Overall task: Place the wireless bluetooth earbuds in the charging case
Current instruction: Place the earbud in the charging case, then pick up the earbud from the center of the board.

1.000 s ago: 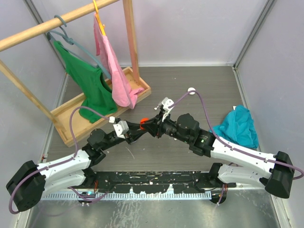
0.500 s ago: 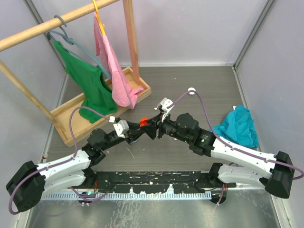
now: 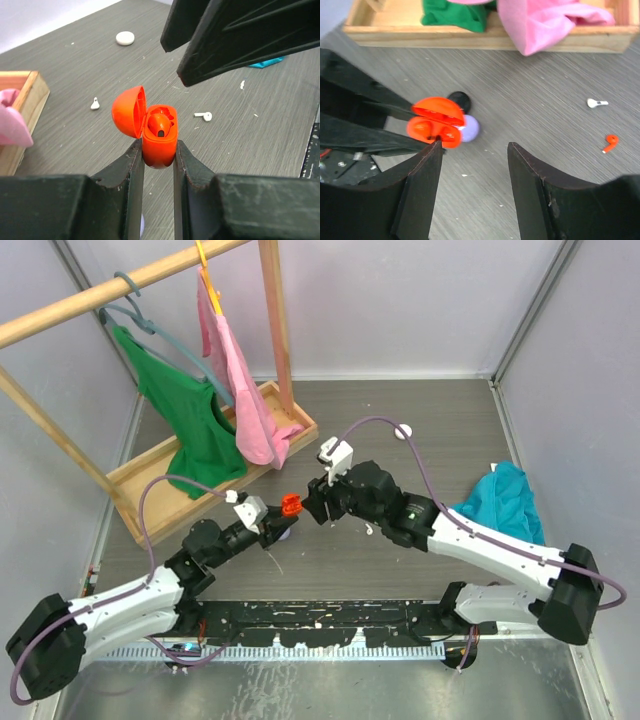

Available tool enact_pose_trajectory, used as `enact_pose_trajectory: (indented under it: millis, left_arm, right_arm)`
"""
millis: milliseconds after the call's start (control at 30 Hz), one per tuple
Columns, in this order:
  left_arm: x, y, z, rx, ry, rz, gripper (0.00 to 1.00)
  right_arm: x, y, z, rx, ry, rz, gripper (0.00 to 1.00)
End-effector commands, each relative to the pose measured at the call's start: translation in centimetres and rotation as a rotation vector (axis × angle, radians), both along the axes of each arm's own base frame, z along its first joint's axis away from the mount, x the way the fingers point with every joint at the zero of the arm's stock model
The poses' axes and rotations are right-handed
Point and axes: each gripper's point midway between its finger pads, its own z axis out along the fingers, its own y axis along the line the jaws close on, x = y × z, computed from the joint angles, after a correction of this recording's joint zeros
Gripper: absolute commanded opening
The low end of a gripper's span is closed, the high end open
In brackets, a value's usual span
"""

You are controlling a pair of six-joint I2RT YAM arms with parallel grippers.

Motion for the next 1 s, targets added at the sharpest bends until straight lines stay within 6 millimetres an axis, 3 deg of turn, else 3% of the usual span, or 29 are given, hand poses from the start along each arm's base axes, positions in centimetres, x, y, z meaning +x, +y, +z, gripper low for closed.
enact_pose_trajectory:
  millis: [0,167,367,567,967]
  left_arm:
    - [0.8,1.7,0.0,-0.014,0.020,0.103,0.00]
    - [0.8,3.0,-0.6,-0.008,0.033,0.154,0.00]
    - [0.4,3.5,-0.5,-0.015,0.031,0.160,0.00]
    - [0.2,3.4,-0.4,-0.021,0.039,0.149,0.00]
    - [-0.1,3.6,-0.7,-0.020,0.050,0.143,0.00]
  right_arm:
    - [3.2,-1.6,-0.6,-0.068,0.006,-0.101,0.60]
    - [7.7,-5.1,-5.1,-0.174,0.140,-0.258,0.59]
    - [11.6,-7.5,-8.6,-0.260,0.213,-0.387,0.58]
    - [14.6,-8.7,-12.3,-0.332,0.276,-0.444,0.54]
    - [18.6,-9.3,-17.0,-0.413,0.347,-0.483,0.47]
